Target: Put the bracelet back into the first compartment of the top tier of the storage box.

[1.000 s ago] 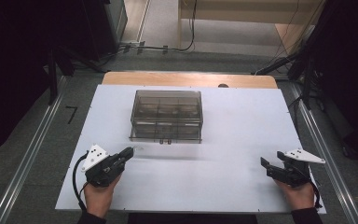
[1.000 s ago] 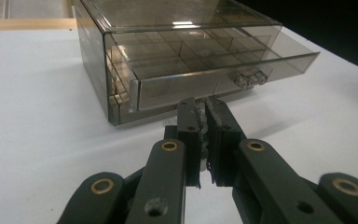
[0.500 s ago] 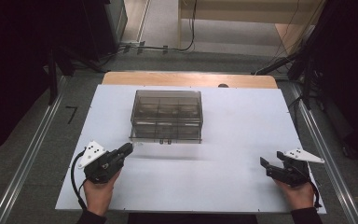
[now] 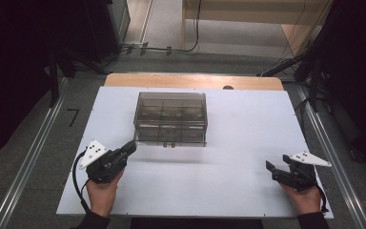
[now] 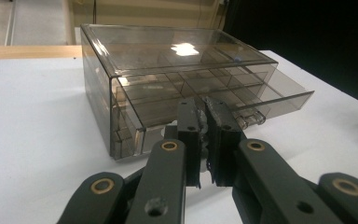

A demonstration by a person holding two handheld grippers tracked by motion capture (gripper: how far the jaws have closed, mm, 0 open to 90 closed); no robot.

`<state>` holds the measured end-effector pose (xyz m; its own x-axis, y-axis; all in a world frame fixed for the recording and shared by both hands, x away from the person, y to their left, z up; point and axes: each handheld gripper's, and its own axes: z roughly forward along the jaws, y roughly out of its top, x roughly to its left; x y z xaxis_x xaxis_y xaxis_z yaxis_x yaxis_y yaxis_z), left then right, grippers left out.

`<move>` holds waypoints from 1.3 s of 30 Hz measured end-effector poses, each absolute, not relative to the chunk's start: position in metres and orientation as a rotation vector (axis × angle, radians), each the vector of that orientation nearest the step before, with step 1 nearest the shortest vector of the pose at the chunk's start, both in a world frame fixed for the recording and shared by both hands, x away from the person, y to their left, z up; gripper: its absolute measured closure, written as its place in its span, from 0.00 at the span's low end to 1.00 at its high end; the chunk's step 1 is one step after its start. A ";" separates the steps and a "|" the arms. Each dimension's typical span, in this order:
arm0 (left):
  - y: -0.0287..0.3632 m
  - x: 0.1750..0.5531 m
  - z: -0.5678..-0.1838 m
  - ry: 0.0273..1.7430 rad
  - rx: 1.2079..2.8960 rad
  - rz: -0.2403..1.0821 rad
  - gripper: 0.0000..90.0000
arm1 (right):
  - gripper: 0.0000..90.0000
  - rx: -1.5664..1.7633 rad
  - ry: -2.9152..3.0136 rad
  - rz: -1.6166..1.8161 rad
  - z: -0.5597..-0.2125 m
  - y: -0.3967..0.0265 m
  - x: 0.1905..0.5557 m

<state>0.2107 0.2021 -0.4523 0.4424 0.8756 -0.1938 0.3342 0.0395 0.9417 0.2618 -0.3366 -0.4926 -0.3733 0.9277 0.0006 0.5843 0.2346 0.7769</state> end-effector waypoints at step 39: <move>0.198 0.225 -0.445 1.080 1.482 0.617 0.95 | 0.29 1.388 2.058 0.967 -0.494 -0.336 0.263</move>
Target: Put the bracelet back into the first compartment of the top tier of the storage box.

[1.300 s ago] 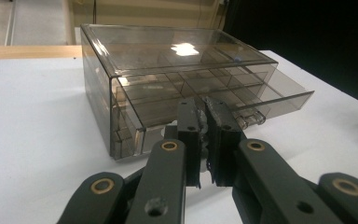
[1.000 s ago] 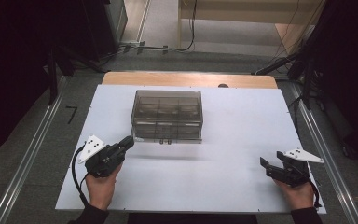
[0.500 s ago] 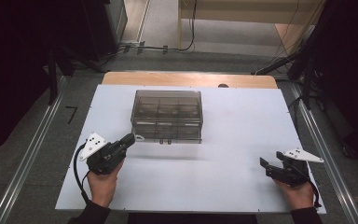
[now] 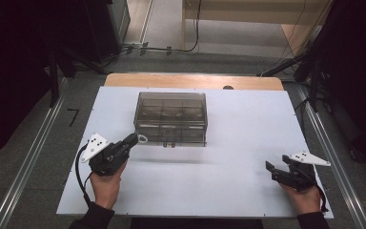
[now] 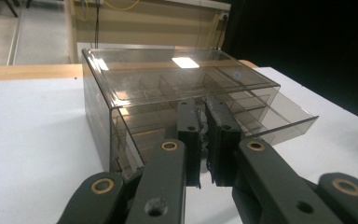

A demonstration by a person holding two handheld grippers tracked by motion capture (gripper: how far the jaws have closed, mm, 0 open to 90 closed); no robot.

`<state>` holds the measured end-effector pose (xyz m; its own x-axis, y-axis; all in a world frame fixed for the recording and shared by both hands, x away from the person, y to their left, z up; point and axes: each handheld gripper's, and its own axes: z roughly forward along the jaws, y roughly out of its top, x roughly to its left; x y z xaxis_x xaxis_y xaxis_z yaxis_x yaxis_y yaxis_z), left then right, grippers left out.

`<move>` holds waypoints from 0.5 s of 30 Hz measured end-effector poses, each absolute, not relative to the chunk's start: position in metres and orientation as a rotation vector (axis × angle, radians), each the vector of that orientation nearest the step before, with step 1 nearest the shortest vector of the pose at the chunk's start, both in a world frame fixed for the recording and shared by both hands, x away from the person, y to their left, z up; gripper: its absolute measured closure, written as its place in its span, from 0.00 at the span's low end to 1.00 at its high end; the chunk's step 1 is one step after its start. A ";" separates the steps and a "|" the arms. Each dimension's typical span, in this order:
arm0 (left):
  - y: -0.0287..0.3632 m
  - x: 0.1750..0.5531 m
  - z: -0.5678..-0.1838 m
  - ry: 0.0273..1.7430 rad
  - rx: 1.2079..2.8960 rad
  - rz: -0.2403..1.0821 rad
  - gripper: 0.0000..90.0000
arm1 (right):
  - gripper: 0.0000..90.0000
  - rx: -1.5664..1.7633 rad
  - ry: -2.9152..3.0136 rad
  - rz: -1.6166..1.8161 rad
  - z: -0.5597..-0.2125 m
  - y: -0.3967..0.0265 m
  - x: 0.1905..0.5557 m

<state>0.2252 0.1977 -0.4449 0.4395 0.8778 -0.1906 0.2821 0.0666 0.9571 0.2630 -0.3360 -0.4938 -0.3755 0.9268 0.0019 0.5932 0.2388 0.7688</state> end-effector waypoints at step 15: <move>0.197 0.238 -0.447 1.093 1.494 0.629 0.95 | 0.29 1.385 2.062 0.966 -0.494 -0.336 0.263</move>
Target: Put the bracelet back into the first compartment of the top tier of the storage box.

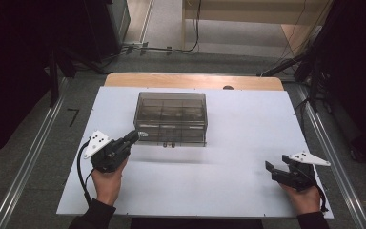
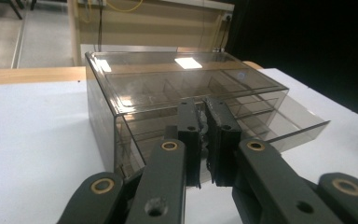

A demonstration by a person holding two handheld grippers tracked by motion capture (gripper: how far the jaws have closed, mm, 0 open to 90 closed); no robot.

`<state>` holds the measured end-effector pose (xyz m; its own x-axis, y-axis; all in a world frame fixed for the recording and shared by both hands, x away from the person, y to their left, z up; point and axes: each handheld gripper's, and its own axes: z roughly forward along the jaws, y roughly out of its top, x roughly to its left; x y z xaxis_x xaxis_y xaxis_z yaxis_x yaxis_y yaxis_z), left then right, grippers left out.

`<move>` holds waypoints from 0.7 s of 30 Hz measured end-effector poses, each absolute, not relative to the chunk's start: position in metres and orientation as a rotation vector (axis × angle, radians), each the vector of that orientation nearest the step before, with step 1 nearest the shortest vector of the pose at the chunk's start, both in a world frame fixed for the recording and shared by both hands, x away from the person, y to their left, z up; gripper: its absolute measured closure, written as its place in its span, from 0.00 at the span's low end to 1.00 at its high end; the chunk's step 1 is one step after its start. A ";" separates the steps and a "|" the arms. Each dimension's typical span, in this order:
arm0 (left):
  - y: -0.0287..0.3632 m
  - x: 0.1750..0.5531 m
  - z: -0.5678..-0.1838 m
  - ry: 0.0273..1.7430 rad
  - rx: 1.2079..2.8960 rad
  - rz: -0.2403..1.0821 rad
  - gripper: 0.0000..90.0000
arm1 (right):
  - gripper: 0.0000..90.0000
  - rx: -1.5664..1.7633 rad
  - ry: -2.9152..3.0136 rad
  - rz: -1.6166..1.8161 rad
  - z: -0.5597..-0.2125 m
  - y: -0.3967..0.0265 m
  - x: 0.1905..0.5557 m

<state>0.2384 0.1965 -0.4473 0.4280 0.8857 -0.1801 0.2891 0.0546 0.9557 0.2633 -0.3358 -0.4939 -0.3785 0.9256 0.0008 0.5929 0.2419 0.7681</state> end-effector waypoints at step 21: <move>0.192 0.270 -0.463 1.168 1.575 0.574 0.95 | 0.29 1.384 2.068 0.966 -0.495 -0.335 0.264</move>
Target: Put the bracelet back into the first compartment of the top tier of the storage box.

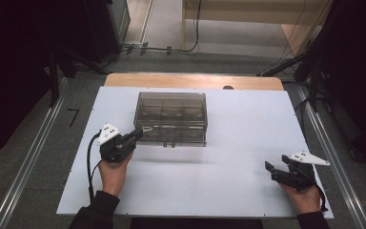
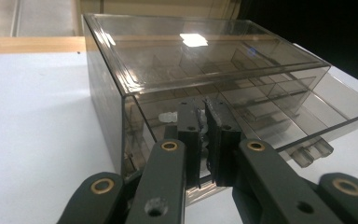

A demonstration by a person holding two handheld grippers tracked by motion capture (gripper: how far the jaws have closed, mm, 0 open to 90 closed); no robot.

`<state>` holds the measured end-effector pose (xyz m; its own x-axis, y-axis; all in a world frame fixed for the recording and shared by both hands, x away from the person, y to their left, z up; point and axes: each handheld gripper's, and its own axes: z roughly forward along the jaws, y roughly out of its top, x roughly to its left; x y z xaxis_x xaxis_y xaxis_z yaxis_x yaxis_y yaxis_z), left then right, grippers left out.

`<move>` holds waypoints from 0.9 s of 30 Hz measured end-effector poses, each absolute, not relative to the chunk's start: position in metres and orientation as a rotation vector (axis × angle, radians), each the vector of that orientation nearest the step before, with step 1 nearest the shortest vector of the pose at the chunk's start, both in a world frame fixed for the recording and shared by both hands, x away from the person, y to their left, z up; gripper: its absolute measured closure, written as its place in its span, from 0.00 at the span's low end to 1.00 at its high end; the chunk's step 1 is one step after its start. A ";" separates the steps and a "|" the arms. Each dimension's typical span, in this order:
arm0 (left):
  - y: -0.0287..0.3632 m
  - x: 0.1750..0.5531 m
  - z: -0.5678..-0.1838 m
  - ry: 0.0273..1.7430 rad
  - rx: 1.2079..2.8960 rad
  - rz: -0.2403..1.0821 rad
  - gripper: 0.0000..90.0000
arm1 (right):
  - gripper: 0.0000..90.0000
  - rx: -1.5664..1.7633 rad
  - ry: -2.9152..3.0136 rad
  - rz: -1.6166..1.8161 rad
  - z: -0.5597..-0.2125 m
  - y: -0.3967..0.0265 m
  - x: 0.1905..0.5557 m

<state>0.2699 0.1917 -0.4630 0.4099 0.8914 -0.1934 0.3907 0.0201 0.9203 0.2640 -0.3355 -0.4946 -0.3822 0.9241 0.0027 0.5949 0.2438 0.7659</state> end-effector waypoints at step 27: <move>0.192 0.267 -0.461 1.178 1.533 0.601 0.61 | 0.29 1.383 2.069 0.966 -0.495 -0.336 0.264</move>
